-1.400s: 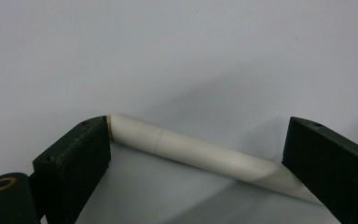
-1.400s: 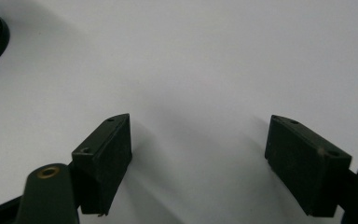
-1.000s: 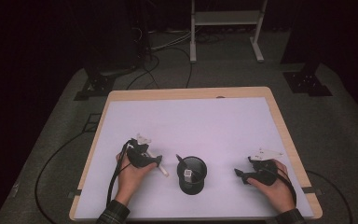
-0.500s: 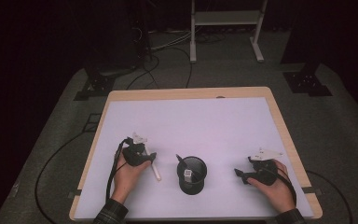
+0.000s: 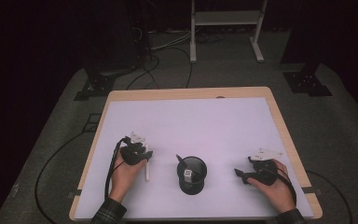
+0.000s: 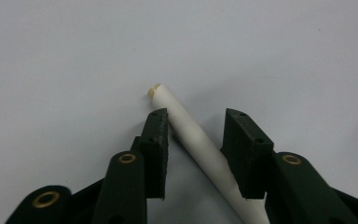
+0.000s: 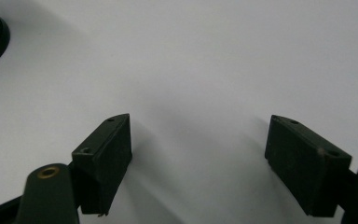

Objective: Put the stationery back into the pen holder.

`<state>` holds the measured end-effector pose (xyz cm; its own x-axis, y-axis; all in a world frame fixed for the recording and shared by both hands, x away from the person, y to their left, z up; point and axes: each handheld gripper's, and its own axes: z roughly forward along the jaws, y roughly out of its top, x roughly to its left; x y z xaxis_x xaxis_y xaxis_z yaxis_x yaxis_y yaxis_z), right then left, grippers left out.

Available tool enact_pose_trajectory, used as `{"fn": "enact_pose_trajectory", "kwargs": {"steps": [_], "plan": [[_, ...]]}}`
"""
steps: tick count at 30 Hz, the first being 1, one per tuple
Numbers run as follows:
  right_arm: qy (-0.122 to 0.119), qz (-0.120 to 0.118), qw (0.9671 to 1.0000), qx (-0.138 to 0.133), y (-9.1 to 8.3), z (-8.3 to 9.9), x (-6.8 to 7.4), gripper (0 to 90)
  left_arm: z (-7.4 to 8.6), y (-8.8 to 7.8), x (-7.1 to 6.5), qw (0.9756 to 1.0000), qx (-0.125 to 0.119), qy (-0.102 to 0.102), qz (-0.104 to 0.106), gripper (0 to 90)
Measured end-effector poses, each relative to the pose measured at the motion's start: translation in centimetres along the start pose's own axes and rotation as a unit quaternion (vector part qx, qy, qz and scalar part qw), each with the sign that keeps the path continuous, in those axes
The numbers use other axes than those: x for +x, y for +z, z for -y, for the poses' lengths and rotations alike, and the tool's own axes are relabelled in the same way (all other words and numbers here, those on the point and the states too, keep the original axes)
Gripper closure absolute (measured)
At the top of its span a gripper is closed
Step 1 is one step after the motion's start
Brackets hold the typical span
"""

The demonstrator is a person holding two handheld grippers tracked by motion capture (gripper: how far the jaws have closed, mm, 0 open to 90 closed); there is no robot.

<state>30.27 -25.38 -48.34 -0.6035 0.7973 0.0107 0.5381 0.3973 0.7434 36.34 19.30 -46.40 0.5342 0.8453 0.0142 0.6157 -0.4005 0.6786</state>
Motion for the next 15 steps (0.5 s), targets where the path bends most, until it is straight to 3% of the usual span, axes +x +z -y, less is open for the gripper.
{"fn": "enact_pose_trajectory", "kwargs": {"steps": [10, 15], "plan": [[0.000, 0.000, 1.0000, 0.000, 0.00, 0.00, 0.00, 21.6, -0.17, 0.01, 0.65, 0.9999, 0.003, 0.005, 0.014, 75.0], [0.001, 0.000, 1.0000, 0.000, 0.01, -0.01, 0.01, 21.6, -0.42, 0.18, 0.84, 0.9997, 0.006, 0.005, 0.022, 73.5]]}}
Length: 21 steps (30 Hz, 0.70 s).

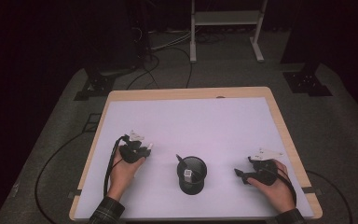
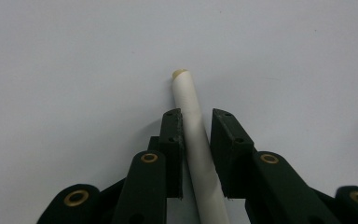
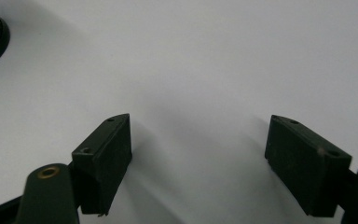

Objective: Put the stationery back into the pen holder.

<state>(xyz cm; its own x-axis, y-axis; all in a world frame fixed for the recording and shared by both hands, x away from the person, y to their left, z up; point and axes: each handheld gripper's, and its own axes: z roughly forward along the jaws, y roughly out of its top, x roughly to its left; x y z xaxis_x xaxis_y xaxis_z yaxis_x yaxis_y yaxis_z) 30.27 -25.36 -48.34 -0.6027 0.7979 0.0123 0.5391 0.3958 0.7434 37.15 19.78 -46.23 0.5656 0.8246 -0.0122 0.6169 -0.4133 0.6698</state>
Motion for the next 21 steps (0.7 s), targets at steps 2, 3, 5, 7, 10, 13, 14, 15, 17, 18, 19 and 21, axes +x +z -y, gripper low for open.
{"fn": "enact_pose_trajectory", "kwargs": {"steps": [2, 3, 5, 7, 10, 13, 14, 15, 17, 18, 19, 21], "plan": [[0.000, 0.000, 1.0000, 0.000, 0.00, 0.00, 0.00, 21.6, -0.20, 0.30, 0.09, 1.0000, -0.006, -0.002, 0.002, 70.0], [0.000, 0.000, 1.0000, 0.000, 0.00, 0.00, 0.00, 21.6, -0.20, 0.30, 0.09, 1.0000, -0.006, -0.002, 0.002, 70.2], [0.001, 0.000, 1.0000, 0.000, 0.00, 0.00, 0.00, 21.6, -0.34, 0.48, 0.19, 0.9999, -0.009, -0.006, 0.004, 70.3], [0.000, 0.000, 1.0000, 0.000, 0.00, 0.00, 0.00, 21.6, -0.51, 0.56, 0.29, 0.9999, -0.005, -0.008, 0.005, 71.4], [0.000, 0.000, 1.0000, 0.000, 0.00, 0.00, 0.00, 21.6, -0.87, 0.81, 0.31, 1.0000, -0.001, -0.002, -0.001, 72.5], [0.000, 0.000, 1.0000, 0.000, 0.00, 0.01, 0.00, 21.6, -1.10, 0.99, 0.31, 1.0000, 0.000, 0.002, -0.003, 75.0], [0.000, 0.000, 1.0000, 0.000, 0.00, 0.01, 0.00, 21.6, -1.10, 0.99, 0.31, 1.0000, 0.000, 0.002, -0.003, 75.6], [0.000, 0.000, 1.0000, 0.000, 0.00, 0.01, 0.00, 21.6, -1.11, 0.99, 0.33, 1.0000, 0.001, 0.004, -0.004, 75.6], [0.001, 0.000, 1.0000, 0.000, 0.00, 0.00, 0.00, 21.6, -1.09, 1.02, 0.31, 1.0000, -0.001, 0.005, -0.005, 77.3], [0.000, 0.000, 1.0000, 0.000, 0.00, 0.01, 0.00, 21.6, -1.08, 1.01, 0.33, 0.9999, 0.000, 0.009, -0.006, 78.2], [0.001, 0.000, 1.0000, 0.000, 0.00, 0.00, 0.01, 21.6, -1.08, 1.01, 0.33, 0.9999, -0.001, 0.011, -0.006, 78.4], [0.001, 0.000, 1.0000, 0.000, 0.00, 0.00, 0.01, 21.6, -1.05, 1.01, 0.32, 0.9999, -0.002, 0.011, -0.006, 78.7]]}}
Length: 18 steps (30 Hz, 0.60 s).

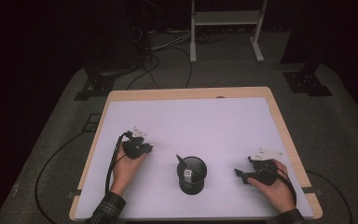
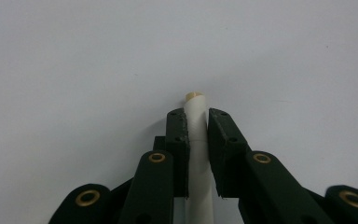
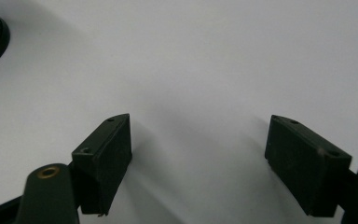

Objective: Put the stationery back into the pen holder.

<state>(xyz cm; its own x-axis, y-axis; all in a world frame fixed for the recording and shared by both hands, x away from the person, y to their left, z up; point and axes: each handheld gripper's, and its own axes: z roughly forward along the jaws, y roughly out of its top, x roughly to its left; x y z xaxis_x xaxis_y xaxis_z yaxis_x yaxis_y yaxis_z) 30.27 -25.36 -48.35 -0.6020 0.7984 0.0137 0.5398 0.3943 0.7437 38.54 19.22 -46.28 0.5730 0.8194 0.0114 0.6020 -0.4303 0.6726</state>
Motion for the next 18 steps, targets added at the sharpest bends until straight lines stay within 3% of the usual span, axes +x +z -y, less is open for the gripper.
{"fn": "enact_pose_trajectory", "kwargs": {"steps": [7, 12, 15, 18], "plan": [[0.001, -0.001, 1.0000, 0.000, 0.0, 0.0, 0.0, 21.6, 0.0, -0.1, 0.2, 0.9998, -0.007, -0.006, 0.016, 78.8], [0.001, -0.001, 1.0000, 0.000, 0.0, 0.0, 0.0, 21.5, -0.2, -0.8, 0.2, 0.9987, -0.033, -0.010, 0.038, 78.7], [0.001, -0.001, 1.0000, 0.000, 0.0, 0.0, 0.0, 21.5, -0.5, -1.8, 0.0, 0.9966, -0.061, -0.012, 0.054, 78.8], [0.001, -0.001, 1.0000, 0.000, 0.0, 0.0, 0.0, 21.5, -0.6, -2.1, -0.1, 0.9954, -0.074, -0.013, 0.061, 78.8]]}}
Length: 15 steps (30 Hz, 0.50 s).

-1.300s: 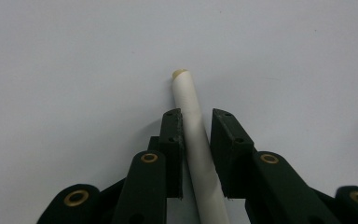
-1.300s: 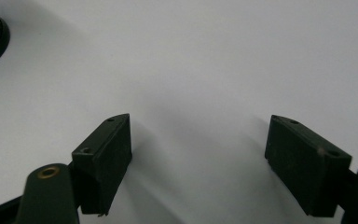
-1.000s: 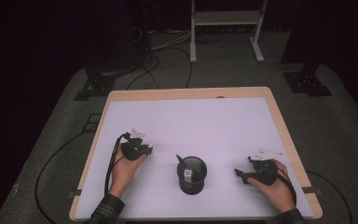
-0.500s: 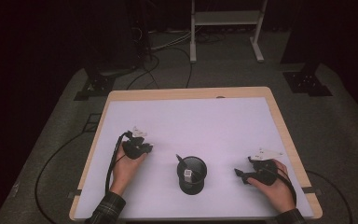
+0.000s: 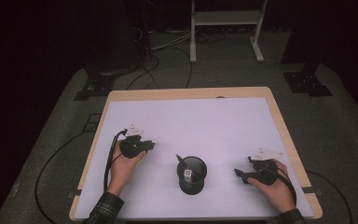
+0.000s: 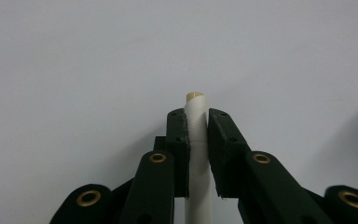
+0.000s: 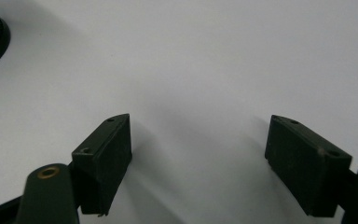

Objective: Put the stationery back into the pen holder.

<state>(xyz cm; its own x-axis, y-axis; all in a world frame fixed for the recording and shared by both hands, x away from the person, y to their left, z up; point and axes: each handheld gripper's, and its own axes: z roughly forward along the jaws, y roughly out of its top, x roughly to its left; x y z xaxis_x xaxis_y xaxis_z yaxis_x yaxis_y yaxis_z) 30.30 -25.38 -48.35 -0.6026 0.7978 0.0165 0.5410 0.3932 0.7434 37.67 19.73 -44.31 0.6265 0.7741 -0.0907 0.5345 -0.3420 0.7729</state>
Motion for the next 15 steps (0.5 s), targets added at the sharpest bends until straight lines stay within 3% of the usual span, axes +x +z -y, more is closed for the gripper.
{"fn": "enact_pose_trajectory", "kwargs": {"steps": [4, 8, 9, 14, 15], "plan": [[0.000, 0.000, 1.0000, 0.000, 0.0, 0.0, 0.0, 21.5, -0.4, -0.9, -0.1, 0.9994, -0.027, -0.010, 0.021, 78.8], [0.000, 0.000, 1.0000, 0.000, 0.0, 0.0, 0.0, 21.5, -0.8, -1.7, -0.3, 0.9985, -0.046, -0.010, 0.029, 78.8], [0.000, 0.000, 1.0000, 0.000, 0.0, 0.0, 0.0, 21.5, -1.1, -2.3, -0.4, 0.9974, -0.062, -0.009, 0.036, 78.8], [0.000, -0.001, 1.0000, 0.000, 0.0, 0.0, 0.0, 21.5, -1.8, -3.3, -0.9, 0.9945, -0.088, -0.005, 0.056, 78.8], [0.000, 0.000, 1.0000, 0.000, 0.0, 0.0, 0.0, 21.5, -2.2, -3.8, -1.2, 0.9925, -0.101, -0.005, 0.068, 78.8]]}}
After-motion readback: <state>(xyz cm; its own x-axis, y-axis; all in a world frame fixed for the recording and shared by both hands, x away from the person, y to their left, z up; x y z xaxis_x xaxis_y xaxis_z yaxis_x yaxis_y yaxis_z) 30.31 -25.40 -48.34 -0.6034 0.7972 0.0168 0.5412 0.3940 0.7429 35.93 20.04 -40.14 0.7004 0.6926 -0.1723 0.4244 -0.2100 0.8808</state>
